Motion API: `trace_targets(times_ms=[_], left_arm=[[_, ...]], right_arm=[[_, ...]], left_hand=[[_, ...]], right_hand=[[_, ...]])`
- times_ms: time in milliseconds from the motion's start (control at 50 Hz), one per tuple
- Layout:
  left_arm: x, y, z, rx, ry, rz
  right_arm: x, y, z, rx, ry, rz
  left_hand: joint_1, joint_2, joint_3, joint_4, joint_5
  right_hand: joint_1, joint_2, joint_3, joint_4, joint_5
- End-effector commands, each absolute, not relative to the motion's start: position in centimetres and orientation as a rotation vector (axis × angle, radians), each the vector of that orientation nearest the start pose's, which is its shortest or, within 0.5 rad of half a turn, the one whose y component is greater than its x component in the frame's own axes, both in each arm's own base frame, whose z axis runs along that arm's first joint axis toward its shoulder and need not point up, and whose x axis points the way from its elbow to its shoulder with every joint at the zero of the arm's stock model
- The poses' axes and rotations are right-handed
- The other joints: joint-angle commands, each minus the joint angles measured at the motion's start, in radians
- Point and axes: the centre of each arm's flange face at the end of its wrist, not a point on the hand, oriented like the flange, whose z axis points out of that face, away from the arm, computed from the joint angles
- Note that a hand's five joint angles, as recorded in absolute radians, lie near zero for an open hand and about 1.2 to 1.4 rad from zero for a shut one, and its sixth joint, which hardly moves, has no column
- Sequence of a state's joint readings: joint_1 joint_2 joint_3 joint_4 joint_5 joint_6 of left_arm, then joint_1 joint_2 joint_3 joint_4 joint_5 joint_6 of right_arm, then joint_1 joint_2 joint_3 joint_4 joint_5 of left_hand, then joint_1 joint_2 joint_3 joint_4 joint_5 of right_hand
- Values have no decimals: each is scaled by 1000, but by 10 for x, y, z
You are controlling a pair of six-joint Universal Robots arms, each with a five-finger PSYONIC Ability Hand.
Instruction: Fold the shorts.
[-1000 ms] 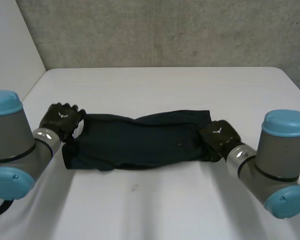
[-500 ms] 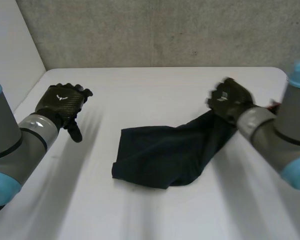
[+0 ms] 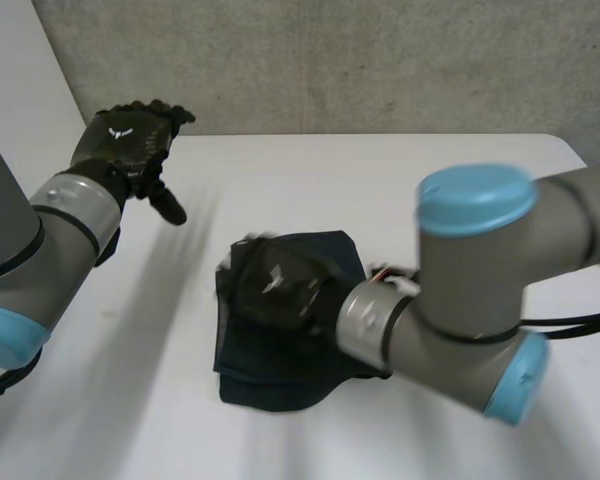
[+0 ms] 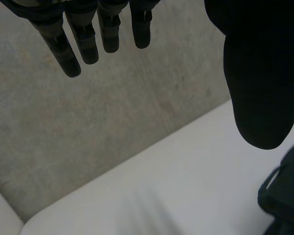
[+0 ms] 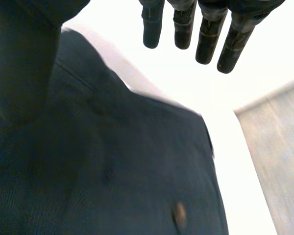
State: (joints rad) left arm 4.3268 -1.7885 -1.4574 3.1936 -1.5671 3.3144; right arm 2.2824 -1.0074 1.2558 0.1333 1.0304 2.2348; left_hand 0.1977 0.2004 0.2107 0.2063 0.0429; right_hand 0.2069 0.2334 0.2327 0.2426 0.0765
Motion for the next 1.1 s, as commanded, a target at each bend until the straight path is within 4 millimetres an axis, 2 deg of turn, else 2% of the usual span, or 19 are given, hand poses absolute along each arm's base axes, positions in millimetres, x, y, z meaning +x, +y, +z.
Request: trace_targets(times_ms=[20, 100, 140, 220, 300, 360, 500, 600, 640, 720, 740, 800, 820, 860, 880, 900, 960, 980, 1100], left_arm=[[-284, -267, 276, 745, 2336, -2317], [-311, -249, 255, 880, 2408, -2272], [-320, -242, 245, 929, 2438, -2244], [-336, -228, 200, 1014, 2534, -2068], [-336, -224, 160, 980, 2568, -1888], [-328, -227, 143, 900, 2548, -1794], [-318, -225, 127, 929, 2541, -1665], [-317, -221, 119, 999, 2520, -1598], [-318, -221, 124, 999, 2512, -1618], [-324, -222, 159, 980, 2468, -1768], [-325, -221, 179, 969, 2448, -1851], [-324, -217, 210, 951, 2412, -1975], [-322, -214, 234, 932, 2379, -2067], [-316, -211, 260, 891, 2335, -2166], [-313, -209, 273, 870, 2310, -2214], [-303, -207, 299, 803, 2257, -2306], [-280, -213, 331, 668, 2180, -2398], [-263, -219, 346, 589, 2141, -2416], [-223, -222, 360, 484, 2169, -2303]], right_arm=[[333, -224, 246, -1272, 1799, -1633], [311, -243, 241, -1041, 1973, -1549], [305, -247, 231, -1010, 2038, -1499], [306, -256, 201, -1038, 2113, -1412], [310, -262, 174, -1081, 2148, -1351], [315, -267, 147, -1097, 2184, -1290], [312, -273, 119, -1160, 2271, -1320], [311, -276, 130, -1180, 2245, -1399], [310, -277, 137, -1170, 2230, -1439], [308, -277, 172, -1139, 2136, -1608], [307, -276, 188, -1118, 2086, -1688], [304, -275, 216, -1051, 2008, -1826], [302, -274, 224, -1022, 1994, -1867], [297, -273, 246, -943, 1960, -1966], [288, -270, 272, -848, 1933, -2073], [284, -267, 285, -804, 1924, -2121], [265, -257, 325, -647, 1899, -2287], [260, -258, 331, -613, 1905, -2319], [226, -262, 348, -583, 2063, -2370]], left_hand=[[-19, -22, -32, -28, -39], [-17, -19, -29, -25, -36], [-14, -16, -27, -22, -33], [-8, -10, -21, -16, -27], [4, 1, -9, -5, -16], [4, 1, -9, -5, -16], [7, 4, -6, -2, -13], [1, -2, -12, -7, -19], [-2, -4, -15, -10, -22], [-11, -13, -24, -19, -30], [-14, -16, -27, -22, -33], [-17, -19, -29, -25, -36], [-19, -22, -32, -28, -39], [-19, -22, -32, -28, -39], [-19, -22, -32, -28, -39], [-22, -25, -35, -31, -42], [-19, -22, -32, -28, -39], [-17, -19, -30, -25, -36], [-8, -10, -21, -16, -27]], right_hand=[[-32, -59, -58, -68, -76], [-32, -59, -58, -68, -76], [-32, -59, -58, -68, -76], [-32, -59, -58, -68, -76], [-32, -59, -58, -68, -76], [-32, -59, -58, -68, -76], [-32, -59, -58, -68, -76], [-32, -59, -58, -68, -76], [-32, -59, -58, -68, -76], [-32, -59, -58, -68, -76], [-32, -59, -58, -68, -76], [-32, -59, -58, -68, -76], [-32, -59, -58, -68, -76], [-32, -59, -58, -68, -76], [-32, -59, -58, -68, -76], [-32, -59, -58, -68, -76], [-32, -59, -58, -68, -76], [-32, -59, -58, -68, -76], [-32, -59, -58, -68, -76]])
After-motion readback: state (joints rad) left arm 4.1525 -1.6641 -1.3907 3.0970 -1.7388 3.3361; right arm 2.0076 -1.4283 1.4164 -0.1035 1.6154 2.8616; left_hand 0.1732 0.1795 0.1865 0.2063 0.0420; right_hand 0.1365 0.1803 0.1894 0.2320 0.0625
